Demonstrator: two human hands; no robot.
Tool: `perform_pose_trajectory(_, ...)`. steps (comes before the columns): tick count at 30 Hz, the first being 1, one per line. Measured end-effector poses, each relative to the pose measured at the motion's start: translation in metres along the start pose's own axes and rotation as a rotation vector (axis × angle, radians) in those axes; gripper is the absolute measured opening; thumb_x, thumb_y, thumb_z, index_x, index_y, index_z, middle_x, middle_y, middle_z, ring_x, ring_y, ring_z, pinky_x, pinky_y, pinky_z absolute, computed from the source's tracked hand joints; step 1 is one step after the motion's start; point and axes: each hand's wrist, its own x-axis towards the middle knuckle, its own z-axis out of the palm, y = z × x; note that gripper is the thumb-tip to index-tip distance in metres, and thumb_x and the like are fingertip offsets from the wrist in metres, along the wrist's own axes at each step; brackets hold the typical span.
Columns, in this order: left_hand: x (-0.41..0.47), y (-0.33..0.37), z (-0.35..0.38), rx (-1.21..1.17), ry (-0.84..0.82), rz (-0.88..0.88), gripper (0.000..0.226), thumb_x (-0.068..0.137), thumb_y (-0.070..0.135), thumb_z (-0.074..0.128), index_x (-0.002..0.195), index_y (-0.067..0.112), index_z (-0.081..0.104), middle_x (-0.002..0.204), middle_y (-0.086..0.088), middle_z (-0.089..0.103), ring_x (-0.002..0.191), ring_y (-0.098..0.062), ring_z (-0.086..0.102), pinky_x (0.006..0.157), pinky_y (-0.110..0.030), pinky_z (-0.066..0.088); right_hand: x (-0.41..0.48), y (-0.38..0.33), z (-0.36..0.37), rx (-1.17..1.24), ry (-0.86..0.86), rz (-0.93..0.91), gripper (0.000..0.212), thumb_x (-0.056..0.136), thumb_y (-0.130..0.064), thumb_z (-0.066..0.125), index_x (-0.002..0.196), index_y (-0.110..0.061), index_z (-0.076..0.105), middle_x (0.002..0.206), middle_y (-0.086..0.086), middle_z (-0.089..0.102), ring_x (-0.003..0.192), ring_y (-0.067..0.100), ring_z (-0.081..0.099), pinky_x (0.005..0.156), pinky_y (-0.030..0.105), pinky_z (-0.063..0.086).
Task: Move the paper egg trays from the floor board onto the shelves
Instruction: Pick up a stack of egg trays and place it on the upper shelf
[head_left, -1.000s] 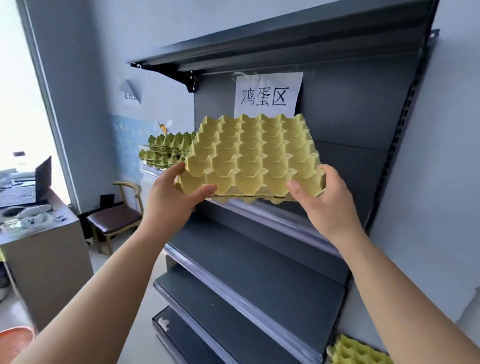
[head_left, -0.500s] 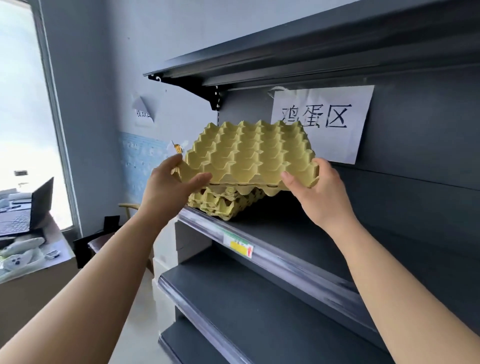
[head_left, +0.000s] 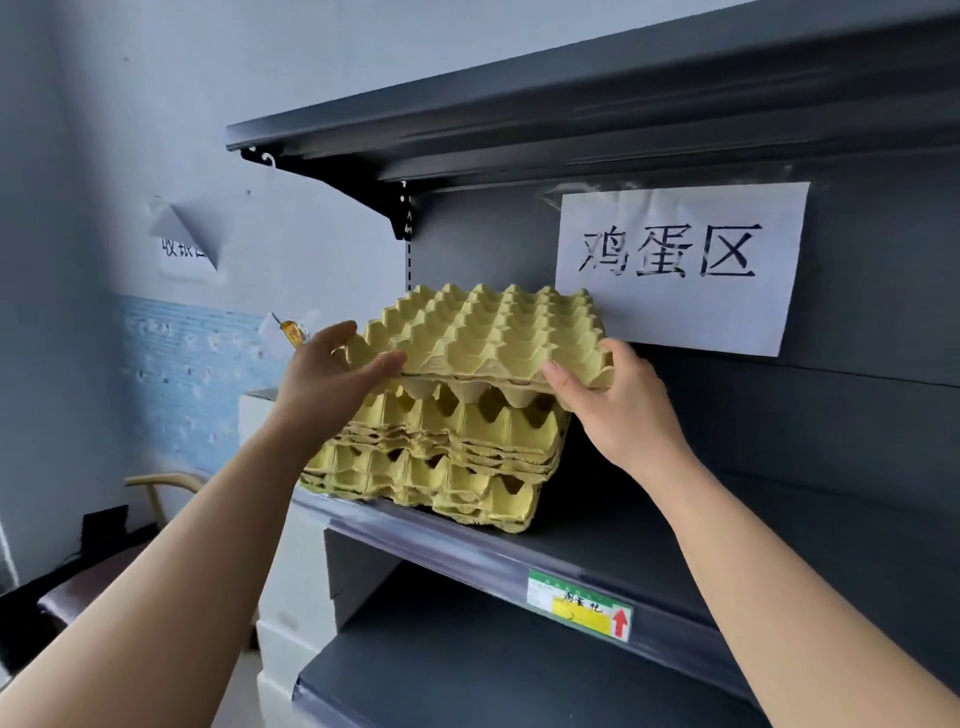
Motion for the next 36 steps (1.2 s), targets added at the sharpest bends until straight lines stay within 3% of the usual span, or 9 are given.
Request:
perform_pose_trajectory(5,0.029,-0.029,0.001,-0.035,-0.125,-0.007,0.08,0.072,0.052,0.074,0.139,0.017,0.047,0.134,-0.007,0.053,0.114,-0.015,0.051,0.099,-0.033,0.041,0.009,-0.005,0.027,-0.078,0.037,0.089,0.101,0.058,-0.094,0.039,0.13,-0.023,0.044,0.12,0.001,0.058,0.111,0.024,0.054,0.094,0.045,0.047)
perform_pose_trajectory(8,0.039,-0.039,0.003,-0.006,-0.151,0.014,0.081,0.073,0.061,0.068,0.139,0.018,0.047,0.131,-0.007,0.056,0.119,-0.02,0.052,0.101,-0.039,0.042,0.011,-0.008,0.033,-0.134,0.054,0.129,0.102,0.058,-0.095,0.036,0.13,-0.023,0.045,0.118,0.001,0.059,0.109,0.025,0.055,0.092,0.046,0.047)
perform_pose_trajectory(13,0.047,-0.05,0.006,0.036,-0.193,0.058,0.077,0.081,0.06,0.061,0.142,0.018,0.04,0.132,-0.005,0.054,0.11,-0.017,0.052,0.088,-0.032,0.04,0.012,-0.017,0.039,-0.192,0.054,0.147,0.105,0.057,-0.096,0.035,0.133,-0.024,0.042,0.119,0.001,0.059,0.11,0.024,0.056,0.092,0.044,0.048)
perform_pose_trajectory(16,0.048,-0.06,0.008,0.069,-0.234,0.064,0.08,0.081,0.065,0.056,0.144,0.019,0.036,0.137,-0.006,0.051,0.119,-0.022,0.051,0.098,-0.04,0.043,0.008,-0.021,0.042,-0.2,0.046,0.157,0.105,0.058,-0.094,0.038,0.136,-0.024,0.04,0.122,0.0,0.058,0.11,0.021,0.056,0.092,0.043,0.049)
perform_pose_trajectory(21,0.05,-0.061,0.004,0.164,-0.224,0.121,0.079,0.081,0.068,0.053,0.142,0.021,0.038,0.14,-0.006,0.047,0.121,-0.026,0.051,0.1,-0.049,0.043,-0.005,-0.033,0.037,-0.284,0.097,0.156,0.087,0.074,-0.078,0.047,0.14,-0.022,0.037,0.132,0.002,0.051,0.119,0.021,0.048,0.093,0.036,0.044)
perform_pose_trajectory(27,0.028,-0.032,0.011,0.288,-0.074,0.436,0.052,0.088,0.048,0.057,0.129,0.017,0.056,0.134,-0.003,0.054,0.12,-0.031,0.048,0.099,-0.045,0.04,-0.024,-0.04,0.019,-0.381,0.177,0.054,0.063,0.086,-0.054,0.056,0.136,-0.018,0.047,0.139,0.002,0.047,0.126,0.019,0.043,0.098,0.032,0.037)
perform_pose_trajectory(31,-0.01,-0.007,0.033,0.255,-0.11,0.632,0.042,0.088,0.045,0.058,0.116,0.015,0.066,0.119,-0.001,0.064,0.104,-0.03,0.059,0.089,-0.043,0.047,-0.052,-0.033,-0.005,-0.456,0.178,0.036,0.055,0.089,-0.047,0.055,0.136,-0.018,0.05,0.143,-0.003,0.044,0.13,0.013,0.04,0.104,0.026,0.031)
perform_pose_trajectory(34,-0.049,0.01,0.062,0.189,-0.195,0.723,0.04,0.086,0.044,0.055,0.111,0.016,0.068,0.111,0.0,0.067,0.094,-0.028,0.062,0.081,-0.041,0.049,-0.084,-0.019,-0.033,-0.486,0.187,0.074,0.051,0.09,-0.042,0.056,0.135,-0.018,0.051,0.142,-0.006,0.046,0.12,0.013,0.051,0.104,0.029,0.038)
perform_pose_trajectory(36,-0.078,0.022,0.085,0.161,-0.261,0.762,0.04,0.086,0.044,0.054,0.111,0.015,0.069,0.11,0.0,0.067,0.092,-0.027,0.062,0.08,-0.04,0.05,-0.11,-0.004,-0.055,-0.53,0.189,0.109,0.049,0.091,-0.042,0.055,0.135,-0.02,0.051,0.142,-0.008,0.046,0.125,0.01,0.047,0.105,0.03,0.038)
